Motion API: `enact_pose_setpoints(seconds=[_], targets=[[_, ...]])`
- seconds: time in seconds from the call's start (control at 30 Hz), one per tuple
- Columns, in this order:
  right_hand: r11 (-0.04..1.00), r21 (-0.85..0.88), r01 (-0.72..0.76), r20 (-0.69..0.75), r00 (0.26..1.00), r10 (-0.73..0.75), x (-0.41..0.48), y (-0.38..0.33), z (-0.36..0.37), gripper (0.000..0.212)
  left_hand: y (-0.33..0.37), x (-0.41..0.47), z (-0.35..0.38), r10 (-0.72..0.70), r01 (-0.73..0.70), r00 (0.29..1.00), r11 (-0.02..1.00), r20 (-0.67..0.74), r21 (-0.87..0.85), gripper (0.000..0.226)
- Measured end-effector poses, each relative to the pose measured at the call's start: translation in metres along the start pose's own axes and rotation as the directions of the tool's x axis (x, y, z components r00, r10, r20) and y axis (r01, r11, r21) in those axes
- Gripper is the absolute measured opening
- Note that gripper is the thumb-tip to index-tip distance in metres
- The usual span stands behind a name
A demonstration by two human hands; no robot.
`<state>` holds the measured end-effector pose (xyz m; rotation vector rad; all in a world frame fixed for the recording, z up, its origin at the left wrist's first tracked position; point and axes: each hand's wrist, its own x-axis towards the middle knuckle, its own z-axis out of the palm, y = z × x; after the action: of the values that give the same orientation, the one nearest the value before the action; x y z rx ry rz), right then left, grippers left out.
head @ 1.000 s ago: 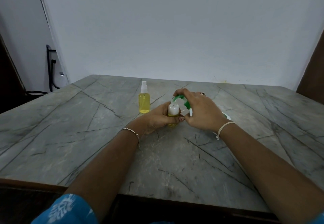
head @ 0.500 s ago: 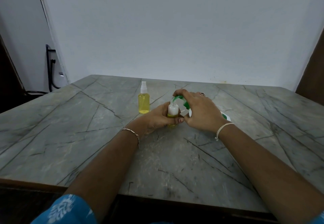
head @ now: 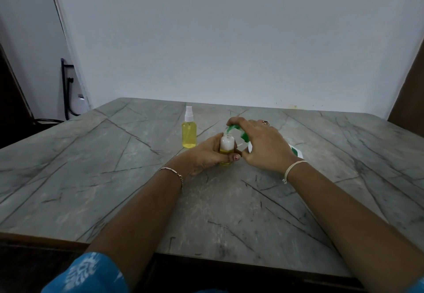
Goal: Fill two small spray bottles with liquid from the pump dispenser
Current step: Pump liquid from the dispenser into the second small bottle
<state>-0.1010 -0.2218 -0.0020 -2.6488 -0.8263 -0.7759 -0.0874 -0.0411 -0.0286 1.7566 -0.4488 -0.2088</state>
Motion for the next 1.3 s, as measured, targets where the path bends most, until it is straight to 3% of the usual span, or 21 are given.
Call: enact_pose_setpoints(seconds=[0.43,0.63,0.83,1.0,1.17,1.3], targets=[[1.000,0.010,0.000,0.002,1.000,0.000,0.0026,-0.0012,-0.0007,0.064,-0.0007,0.0007,-0.0007,0.022,-0.021,0.999,1.000,0.034,-0.023,0.045],[1.000,0.003,-0.003,0.004,1.000,0.003,0.0007,-0.0011,-0.0014,0.066,-0.0007,0.0013,-0.0002,0.016,-0.016,1.000,1.000,0.019,0.000,0.060],[1.000,0.007,-0.005,-0.026,1.000,0.005,0.0039,-0.0042,0.0007,0.061,-0.0014,0.0017,-0.0010,0.026,-0.025,0.999,0.999,0.041,-0.020,0.041],[1.000,-0.014,-0.006,-0.013,1.000,0.006,0.0003,-0.0014,0.0002,0.070,-0.0017,0.0016,-0.0019,0.031,-0.031,0.999,0.999,0.033,-0.007,0.036],[1.000,-0.002,-0.007,-0.009,1.000,0.007,0.0005,-0.0018,-0.0016,0.066,-0.0002,0.0016,-0.0009,0.023,-0.023,0.999,1.000,0.039,-0.013,0.042],[1.000,0.002,-0.006,-0.020,1.000,0.006,0.0032,-0.0039,-0.0007,0.061,-0.0004,0.0014,-0.0003,0.017,-0.016,0.999,0.999,0.035,-0.029,0.059]])
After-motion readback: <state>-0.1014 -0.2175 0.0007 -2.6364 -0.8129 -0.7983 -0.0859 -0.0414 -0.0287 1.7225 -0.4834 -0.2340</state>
